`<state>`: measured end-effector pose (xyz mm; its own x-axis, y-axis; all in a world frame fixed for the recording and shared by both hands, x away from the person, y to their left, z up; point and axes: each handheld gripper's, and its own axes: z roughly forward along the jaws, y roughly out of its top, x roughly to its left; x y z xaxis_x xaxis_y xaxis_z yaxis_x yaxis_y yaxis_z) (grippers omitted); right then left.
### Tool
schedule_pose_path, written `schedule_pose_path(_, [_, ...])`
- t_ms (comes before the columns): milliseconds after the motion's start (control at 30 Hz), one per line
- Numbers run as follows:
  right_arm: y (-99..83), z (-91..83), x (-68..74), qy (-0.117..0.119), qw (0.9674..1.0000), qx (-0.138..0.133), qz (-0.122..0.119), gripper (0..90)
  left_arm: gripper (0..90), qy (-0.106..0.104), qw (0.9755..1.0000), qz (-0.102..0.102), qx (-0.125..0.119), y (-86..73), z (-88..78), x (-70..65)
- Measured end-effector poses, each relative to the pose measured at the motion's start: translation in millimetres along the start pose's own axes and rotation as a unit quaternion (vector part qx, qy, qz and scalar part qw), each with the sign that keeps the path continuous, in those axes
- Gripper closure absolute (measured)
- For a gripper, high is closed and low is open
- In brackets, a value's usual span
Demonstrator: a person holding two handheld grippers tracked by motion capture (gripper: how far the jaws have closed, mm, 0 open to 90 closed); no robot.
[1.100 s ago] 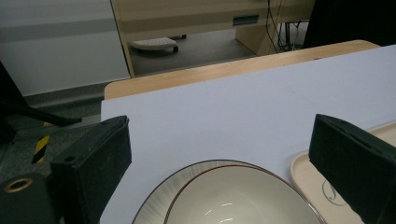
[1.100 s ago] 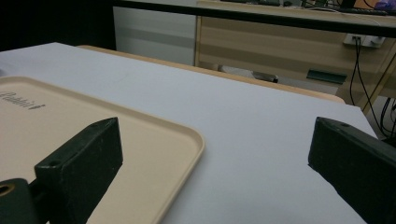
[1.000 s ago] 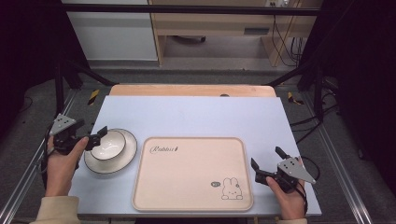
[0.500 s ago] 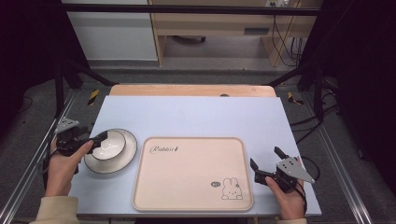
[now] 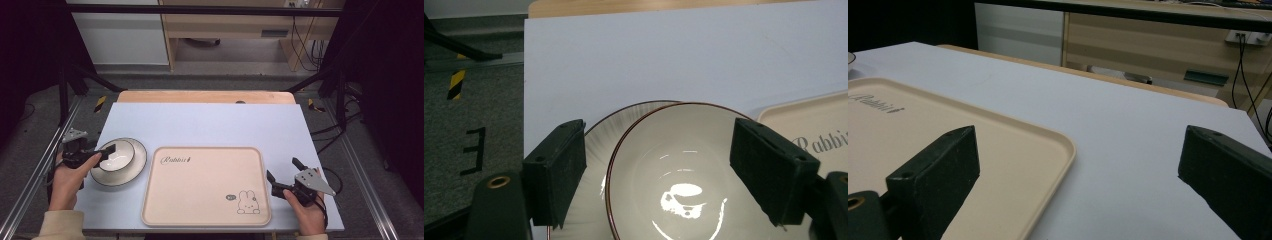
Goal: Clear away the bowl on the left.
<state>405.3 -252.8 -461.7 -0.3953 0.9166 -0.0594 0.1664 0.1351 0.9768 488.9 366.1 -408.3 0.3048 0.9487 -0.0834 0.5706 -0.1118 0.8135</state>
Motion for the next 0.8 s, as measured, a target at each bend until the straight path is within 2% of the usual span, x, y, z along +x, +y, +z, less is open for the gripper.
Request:
schedule_pose_path(267, [-0.6,1.4,0.6,0.002,1.0,0.004,0.003,3.2,27.8,0.012,0.9996,-0.015,0.019,-5.6,3.4,7.5])
schedule_pose_path(400, [-0.5,1.3,1.0,0.004,1.0,0.006,0.001,3.2,31.1,0.027,0.9991,-0.018,0.029,-8.9,4.2,11.5])
schedule_pose_path(433, [-0.5,1.4,1.2,0.005,1.0,0.005,0.002,3.2,32.5,0.025,0.999,-0.026,0.027,-9.7,4.5,12.6])
schedule_pose_path(633, [-1.0,2.2,1.0,0.005,1.0,0.007,0.002,3.2,39.8,0.024,0.9979,-0.038,0.046,-13.3,7.0,15.8])
schedule_pose_path(800, [-1.5,2.5,1.4,0.007,0.9999,0.009,0.003,3.3,46.5,0.026,0.9972,-0.039,0.058,-15.2,8.7,17.2])
